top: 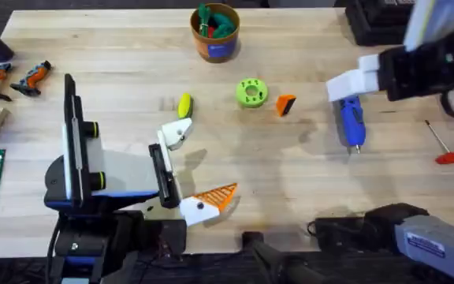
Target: Pick up the gripper from the table and insert it into the empty holder that is missing its gripper. Then pick up a screw, insert it into the mounting hole, and use the screwdriver to tighten it. Finally, clean up the table by picking up the vegetable and placing it into the bucket.
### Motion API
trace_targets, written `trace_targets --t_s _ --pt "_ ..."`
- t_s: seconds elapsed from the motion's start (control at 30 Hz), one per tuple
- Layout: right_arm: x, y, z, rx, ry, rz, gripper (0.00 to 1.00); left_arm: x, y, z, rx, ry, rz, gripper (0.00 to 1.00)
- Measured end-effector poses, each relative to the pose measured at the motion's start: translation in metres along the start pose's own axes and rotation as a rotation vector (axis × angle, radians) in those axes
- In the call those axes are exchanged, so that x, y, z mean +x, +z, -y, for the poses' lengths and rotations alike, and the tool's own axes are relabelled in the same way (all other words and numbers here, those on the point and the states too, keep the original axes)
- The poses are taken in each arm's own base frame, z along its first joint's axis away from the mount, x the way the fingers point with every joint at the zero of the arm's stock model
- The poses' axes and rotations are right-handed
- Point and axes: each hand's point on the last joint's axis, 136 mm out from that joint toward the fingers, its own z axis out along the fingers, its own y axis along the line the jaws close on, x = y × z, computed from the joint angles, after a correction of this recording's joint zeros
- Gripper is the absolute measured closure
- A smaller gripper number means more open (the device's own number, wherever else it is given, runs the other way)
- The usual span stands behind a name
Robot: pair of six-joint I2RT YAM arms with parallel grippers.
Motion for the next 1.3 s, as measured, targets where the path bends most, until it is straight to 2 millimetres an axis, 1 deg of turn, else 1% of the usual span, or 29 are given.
trace_targets --t_s 0.1,0.2,0.33,0.43,0.53,0.77,0.93,1.07,1.17,1.3 --pt "-0.006 0.002 -0.015 -0.01 -0.059 -0.04 0.009 0.0 0.0 0.0 0.0 0.001 0.0 0.015" --pt "-0.015 0.009 -0.031 -0.023 -0.099 -0.07 0.009 0.0 0.0 0.0 0.0 0.0 0.0 0.015" --pt "-0.021 0.027 -0.05 -0.035 -0.109 -0.123 0.009 0.0 0.0 0.0 0.0 0.0 0.0 0.015" --pt "-0.021 0.042 -0.058 -0.033 -0.088 -0.167 0.009 0.0 0.0 0.0 0.0 0.0 0.0 0.015" --pt "-0.021 0.054 -0.06 -0.025 -0.066 -0.2 0.009 0.0 0.0 0.0 0.0 0.0 0.0 0.015" --pt "-0.02 0.079 -0.06 -0.009 -0.074 -0.271 0.009 0.0 0.0 0.0 0.0 0.0 0.0 0.015" --pt "-0.028 0.109 -0.063 -0.005 -0.074 -0.289 0.009 0.0 0.0 0.0 0.0 0.0 0.0 0.015" --pt "-0.03 0.127 -0.064 -0.001 -0.078 -0.313 0.016 0.0 0.0 0.0 0.0 0.0 0.0 0.015" --pt "-0.029 0.135 -0.064 0.0 -0.087 -0.328 0.027 0.0 0.0 0.0 0.0 0.001 0.0 0.015" --pt "-0.03 0.137 -0.064 -0.005 -0.118 -0.324 0.051 0.0 0.0 0.0 0.0 0.0 0.0 0.015"
